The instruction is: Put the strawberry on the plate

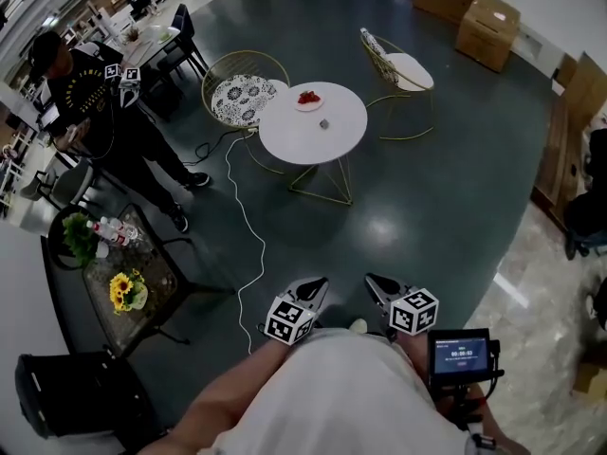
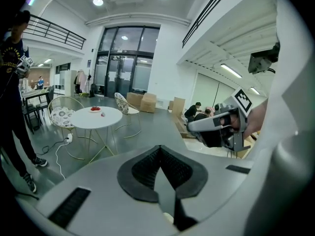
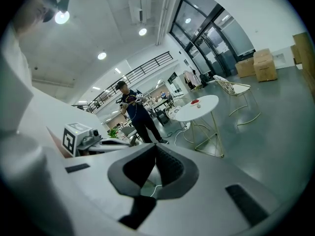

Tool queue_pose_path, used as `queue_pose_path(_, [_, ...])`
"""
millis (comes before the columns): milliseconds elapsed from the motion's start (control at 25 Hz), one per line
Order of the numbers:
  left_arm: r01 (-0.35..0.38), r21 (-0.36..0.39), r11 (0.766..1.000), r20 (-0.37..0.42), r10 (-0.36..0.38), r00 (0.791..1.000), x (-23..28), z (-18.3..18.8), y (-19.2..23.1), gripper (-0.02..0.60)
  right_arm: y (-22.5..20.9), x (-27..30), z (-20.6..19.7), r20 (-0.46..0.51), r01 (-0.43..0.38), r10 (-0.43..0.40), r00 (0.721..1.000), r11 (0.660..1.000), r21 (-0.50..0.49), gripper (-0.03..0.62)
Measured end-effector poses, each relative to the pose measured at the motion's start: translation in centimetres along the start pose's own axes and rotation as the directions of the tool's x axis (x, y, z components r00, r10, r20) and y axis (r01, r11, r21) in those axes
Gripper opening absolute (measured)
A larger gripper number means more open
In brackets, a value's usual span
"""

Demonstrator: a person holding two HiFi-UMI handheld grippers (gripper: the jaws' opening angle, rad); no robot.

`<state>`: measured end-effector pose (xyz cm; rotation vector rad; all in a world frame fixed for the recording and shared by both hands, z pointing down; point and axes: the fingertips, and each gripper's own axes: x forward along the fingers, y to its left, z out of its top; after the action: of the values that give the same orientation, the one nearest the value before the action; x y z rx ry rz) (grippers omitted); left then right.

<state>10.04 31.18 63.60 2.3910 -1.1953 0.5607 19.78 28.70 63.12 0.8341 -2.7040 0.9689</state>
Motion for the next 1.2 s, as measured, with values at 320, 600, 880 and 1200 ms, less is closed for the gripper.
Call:
queue_pose_path(320, [-0.022, -0.013, 1.000, 0.013, 0.022, 1.000, 0.6, 1.2, 0.2, 0.008, -1.7, 0.0, 0.9, -0.009, -0.001, 0.001, 1.000, 1.000, 0.008, 0.008])
queue_pose_path(600, [-0.046, -0.054, 0.997, 0.021, 0.047, 0.999, 2.1, 0.7, 5.0, 0.008, -3.3, 4.0, 2.1, -0.028, -0.008, 0.007, 1.000, 1.000, -0.028, 0.008])
queue_pose_path(880, [-0.007, -0.040, 0.999, 0.039, 0.008, 0.999, 6.3, 4.4, 8.4, 0.008, -6.1, 6.0, 5.6, -0.057, 0.028, -0.030, 0.998, 0.999, -0.042, 0.008])
queue_pose_path(1200, [0.020, -0.036, 0.999, 0.036, -0.019, 0.999, 9.5, 7.6, 13.8, 0.008, -8.8, 10.5, 10.8, -0.030, 0.056, -0.058, 0.998, 0.997, -0.047, 0.008])
